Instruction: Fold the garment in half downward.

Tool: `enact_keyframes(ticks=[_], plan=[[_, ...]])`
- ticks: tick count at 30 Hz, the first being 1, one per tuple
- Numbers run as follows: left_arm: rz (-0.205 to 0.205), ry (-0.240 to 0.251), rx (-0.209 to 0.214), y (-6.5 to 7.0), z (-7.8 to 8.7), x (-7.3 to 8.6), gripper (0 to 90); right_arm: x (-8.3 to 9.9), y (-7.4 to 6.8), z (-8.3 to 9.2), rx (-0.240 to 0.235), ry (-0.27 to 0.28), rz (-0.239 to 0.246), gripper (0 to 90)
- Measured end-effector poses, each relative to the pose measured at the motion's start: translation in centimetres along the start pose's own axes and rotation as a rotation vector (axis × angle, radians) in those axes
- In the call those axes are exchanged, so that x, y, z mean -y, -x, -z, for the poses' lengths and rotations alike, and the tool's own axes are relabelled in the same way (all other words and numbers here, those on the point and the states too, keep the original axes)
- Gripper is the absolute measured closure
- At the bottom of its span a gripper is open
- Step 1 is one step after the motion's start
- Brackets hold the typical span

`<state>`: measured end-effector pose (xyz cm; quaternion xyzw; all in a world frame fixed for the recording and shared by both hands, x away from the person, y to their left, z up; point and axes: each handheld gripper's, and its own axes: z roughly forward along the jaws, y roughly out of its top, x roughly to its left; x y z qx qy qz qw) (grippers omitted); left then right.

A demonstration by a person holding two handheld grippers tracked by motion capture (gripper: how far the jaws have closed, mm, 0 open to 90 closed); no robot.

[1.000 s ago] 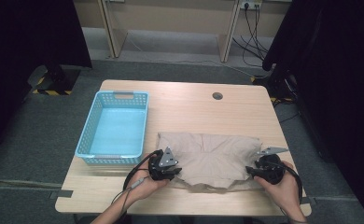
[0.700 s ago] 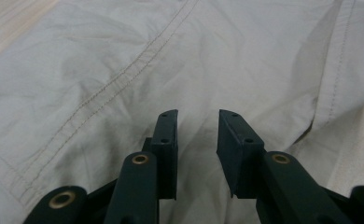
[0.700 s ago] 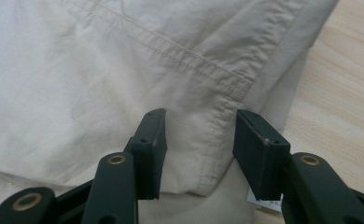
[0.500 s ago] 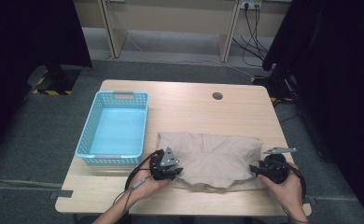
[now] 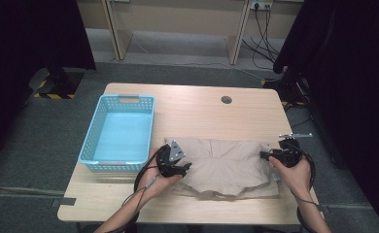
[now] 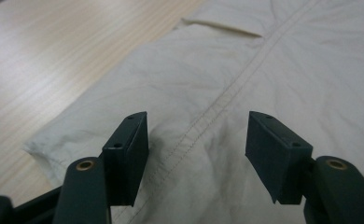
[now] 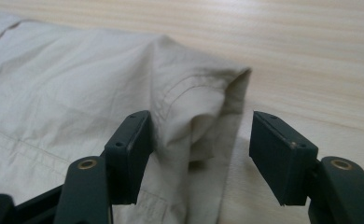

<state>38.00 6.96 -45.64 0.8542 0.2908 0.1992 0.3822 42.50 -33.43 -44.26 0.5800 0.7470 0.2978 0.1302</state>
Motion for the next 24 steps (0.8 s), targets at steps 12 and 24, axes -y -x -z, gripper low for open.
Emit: enact_keyframes(ticks=[12,24], plan=[[-0.007,-0.038,0.010,0.0,-0.7,0.3,40.1,0.7,-1.1,-1.1,0.002,-0.041,0.088,74.4],[-0.011,-0.058,-0.013,-0.9,-3.0,-1.1,40.1,-0.6,0.8,-2.0,0.024,0.026,-0.107,85.3]])
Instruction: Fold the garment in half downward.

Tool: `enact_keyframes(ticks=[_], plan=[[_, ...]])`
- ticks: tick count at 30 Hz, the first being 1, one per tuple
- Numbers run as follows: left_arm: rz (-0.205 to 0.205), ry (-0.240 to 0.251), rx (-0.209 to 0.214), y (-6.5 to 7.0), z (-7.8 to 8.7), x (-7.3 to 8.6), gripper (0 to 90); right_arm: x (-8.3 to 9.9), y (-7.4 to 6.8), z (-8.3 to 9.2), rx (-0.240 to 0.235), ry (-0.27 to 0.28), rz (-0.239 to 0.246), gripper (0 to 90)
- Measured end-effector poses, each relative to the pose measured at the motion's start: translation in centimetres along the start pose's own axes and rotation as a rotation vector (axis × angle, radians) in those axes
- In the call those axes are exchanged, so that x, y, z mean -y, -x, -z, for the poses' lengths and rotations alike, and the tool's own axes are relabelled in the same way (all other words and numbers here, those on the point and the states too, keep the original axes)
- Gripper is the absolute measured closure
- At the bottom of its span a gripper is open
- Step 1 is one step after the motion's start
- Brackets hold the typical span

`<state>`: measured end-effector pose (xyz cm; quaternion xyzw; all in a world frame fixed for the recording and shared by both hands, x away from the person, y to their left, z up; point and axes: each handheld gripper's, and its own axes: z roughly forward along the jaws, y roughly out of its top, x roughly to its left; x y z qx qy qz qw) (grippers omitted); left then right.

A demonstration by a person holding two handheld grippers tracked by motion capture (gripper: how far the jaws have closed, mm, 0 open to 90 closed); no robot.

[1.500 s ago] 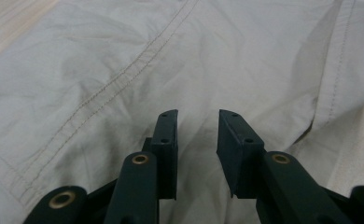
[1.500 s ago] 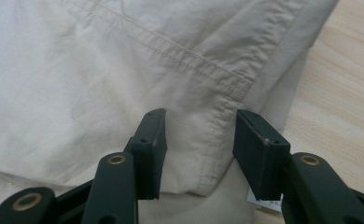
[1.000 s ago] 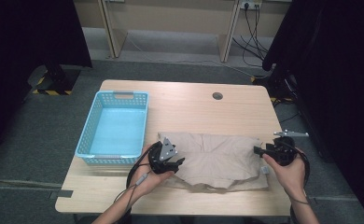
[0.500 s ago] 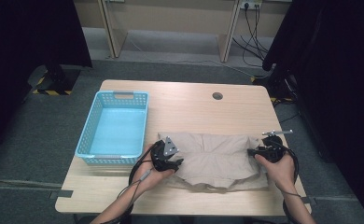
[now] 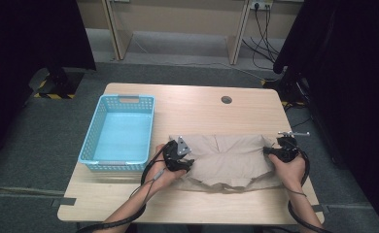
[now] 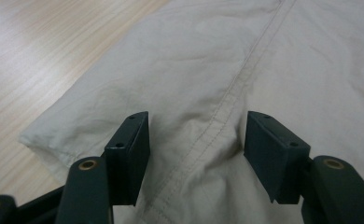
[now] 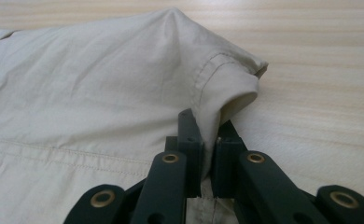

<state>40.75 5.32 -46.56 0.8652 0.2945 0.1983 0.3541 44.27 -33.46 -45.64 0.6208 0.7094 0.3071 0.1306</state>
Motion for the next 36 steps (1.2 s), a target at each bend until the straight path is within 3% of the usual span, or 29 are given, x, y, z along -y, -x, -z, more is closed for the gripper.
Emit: enact_keyframes(ticks=[7,13,15,17,18,23,26,29,36], plan=[[0.006,-0.013,-0.007,-0.8,-1.7,-1.6,40.6,-0.7,1.0,-0.1,0.029,0.019,-0.050,85.2],[0.025,-0.007,-0.021,-1.5,-2.0,-2.0,40.8,-0.9,1.2,-0.1,0.029,0.015,-0.037,83.2],[0.020,0.000,-0.023,-1.6,-1.7,-2.0,40.3,-0.8,1.3,0.0,0.034,0.021,-0.014,76.2],[0.018,0.006,-0.026,-1.6,-1.5,-2.0,39.2,-0.7,1.2,0.2,0.040,0.030,0.004,62.1],[0.030,0.027,-0.021,-1.7,-1.0,-1.9,38.5,-0.6,1.2,0.4,0.051,0.040,0.027,55.3],[0.084,0.070,-0.012,-2.0,0.8,-1.6,32.8,-0.3,0.8,2.4,0.112,0.073,0.097,40.0],[0.102,0.091,0.001,-1.9,1.8,-1.4,29.4,-0.7,0.5,4.0,0.130,0.119,0.126,36.6],[0.103,0.105,0.004,-1.4,2.8,-1.1,27.7,-1.2,-0.1,5.2,0.101,0.144,0.141,36.3],[0.101,0.110,0.003,-1.0,3.6,-1.2,26.4,-1.3,-0.5,5.8,0.087,0.161,0.145,36.3]])
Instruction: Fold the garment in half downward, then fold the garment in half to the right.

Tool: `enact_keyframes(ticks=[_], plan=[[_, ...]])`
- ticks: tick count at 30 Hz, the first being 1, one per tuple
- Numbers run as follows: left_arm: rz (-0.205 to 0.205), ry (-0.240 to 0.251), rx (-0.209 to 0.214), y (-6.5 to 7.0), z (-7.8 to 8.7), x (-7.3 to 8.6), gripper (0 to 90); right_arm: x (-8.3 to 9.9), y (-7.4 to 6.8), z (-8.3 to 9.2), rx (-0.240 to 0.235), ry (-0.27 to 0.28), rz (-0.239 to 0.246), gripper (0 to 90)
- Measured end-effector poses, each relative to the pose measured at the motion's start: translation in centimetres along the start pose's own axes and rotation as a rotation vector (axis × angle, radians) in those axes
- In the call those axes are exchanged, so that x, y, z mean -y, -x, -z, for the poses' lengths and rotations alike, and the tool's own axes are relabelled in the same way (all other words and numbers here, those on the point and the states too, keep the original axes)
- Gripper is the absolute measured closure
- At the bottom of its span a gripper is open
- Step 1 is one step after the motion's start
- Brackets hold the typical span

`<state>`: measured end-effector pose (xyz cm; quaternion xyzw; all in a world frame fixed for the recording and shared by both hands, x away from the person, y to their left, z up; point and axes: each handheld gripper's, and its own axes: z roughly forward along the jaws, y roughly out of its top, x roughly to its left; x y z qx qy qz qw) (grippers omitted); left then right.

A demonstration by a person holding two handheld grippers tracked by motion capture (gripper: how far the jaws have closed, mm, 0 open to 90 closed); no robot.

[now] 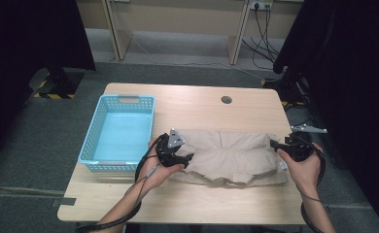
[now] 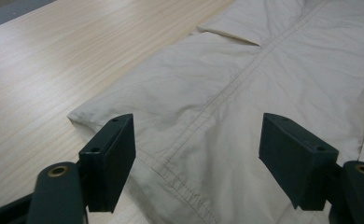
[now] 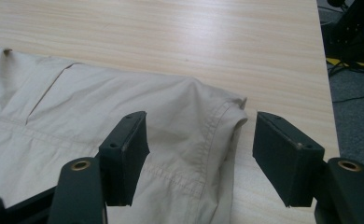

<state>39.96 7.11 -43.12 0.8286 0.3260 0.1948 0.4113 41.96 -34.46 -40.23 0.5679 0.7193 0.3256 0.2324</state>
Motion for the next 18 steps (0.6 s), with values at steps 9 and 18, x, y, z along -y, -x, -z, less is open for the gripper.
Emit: enact_keyframes(ticks=[9,18], plan=[[0.009,0.002,-0.006,0.3,0.4,0.4,25.1,0.0,-0.5,0.5,-0.023,0.011,0.005,36.4],[-0.008,-0.016,-0.015,1.0,0.3,1.4,25.1,-2.3,-4.5,-0.7,-0.111,-0.006,0.128,37.0]])
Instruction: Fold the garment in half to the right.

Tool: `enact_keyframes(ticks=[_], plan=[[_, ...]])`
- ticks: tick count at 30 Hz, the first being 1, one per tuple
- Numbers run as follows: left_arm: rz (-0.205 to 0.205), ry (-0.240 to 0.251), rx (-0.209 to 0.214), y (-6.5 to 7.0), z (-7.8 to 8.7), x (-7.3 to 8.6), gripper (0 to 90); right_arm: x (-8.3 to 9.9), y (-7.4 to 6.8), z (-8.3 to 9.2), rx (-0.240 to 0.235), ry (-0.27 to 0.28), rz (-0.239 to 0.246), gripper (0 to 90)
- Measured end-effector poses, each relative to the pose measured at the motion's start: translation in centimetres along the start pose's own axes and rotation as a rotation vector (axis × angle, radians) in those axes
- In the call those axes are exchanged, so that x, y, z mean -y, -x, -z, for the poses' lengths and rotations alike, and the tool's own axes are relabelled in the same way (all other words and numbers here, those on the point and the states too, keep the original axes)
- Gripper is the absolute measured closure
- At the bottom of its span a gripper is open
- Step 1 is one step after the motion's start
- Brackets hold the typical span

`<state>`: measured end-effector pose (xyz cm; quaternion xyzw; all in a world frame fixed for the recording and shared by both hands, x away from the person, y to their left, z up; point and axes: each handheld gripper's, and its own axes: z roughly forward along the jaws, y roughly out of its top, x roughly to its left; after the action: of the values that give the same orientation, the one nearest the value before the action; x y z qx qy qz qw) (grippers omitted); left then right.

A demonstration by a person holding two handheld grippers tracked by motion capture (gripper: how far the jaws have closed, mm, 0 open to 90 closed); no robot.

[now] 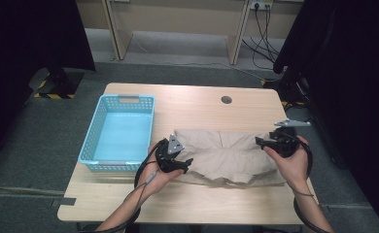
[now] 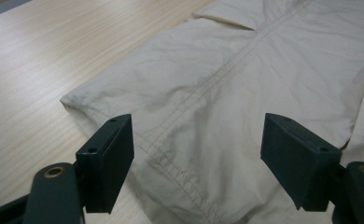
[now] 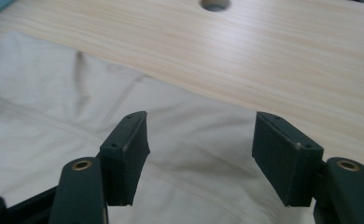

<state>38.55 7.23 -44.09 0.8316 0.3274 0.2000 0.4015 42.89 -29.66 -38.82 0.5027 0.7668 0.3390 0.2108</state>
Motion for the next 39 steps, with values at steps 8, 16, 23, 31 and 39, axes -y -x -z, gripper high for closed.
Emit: enact_keyframes(ticks=[8,16,23,31,39], plan=[[0.014,-0.015,-0.011,0.4,0.6,1.5,25.1,-4.3,-5.1,-2.9,-0.127,-0.052,0.120,38.9],[0.026,-0.040,-0.028,0.6,0.6,2.7,25.6,-7.2,-9.3,-6.8,-0.197,-0.105,0.193,41.6],[0.026,-0.051,-0.029,0.9,0.9,3.0,25.6,-8.4,-13.0,-9.7,-0.259,-0.157,0.248,43.6],[0.033,-0.073,-0.020,1.0,0.9,3.7,25.6,-9.6,-16.5,-12.9,-0.300,-0.199,0.294,44.2],[0.038,-0.083,-0.007,1.2,1.0,4.1,25.8,-10.4,-19.0,-15.4,-0.303,-0.236,0.328,45.1]])
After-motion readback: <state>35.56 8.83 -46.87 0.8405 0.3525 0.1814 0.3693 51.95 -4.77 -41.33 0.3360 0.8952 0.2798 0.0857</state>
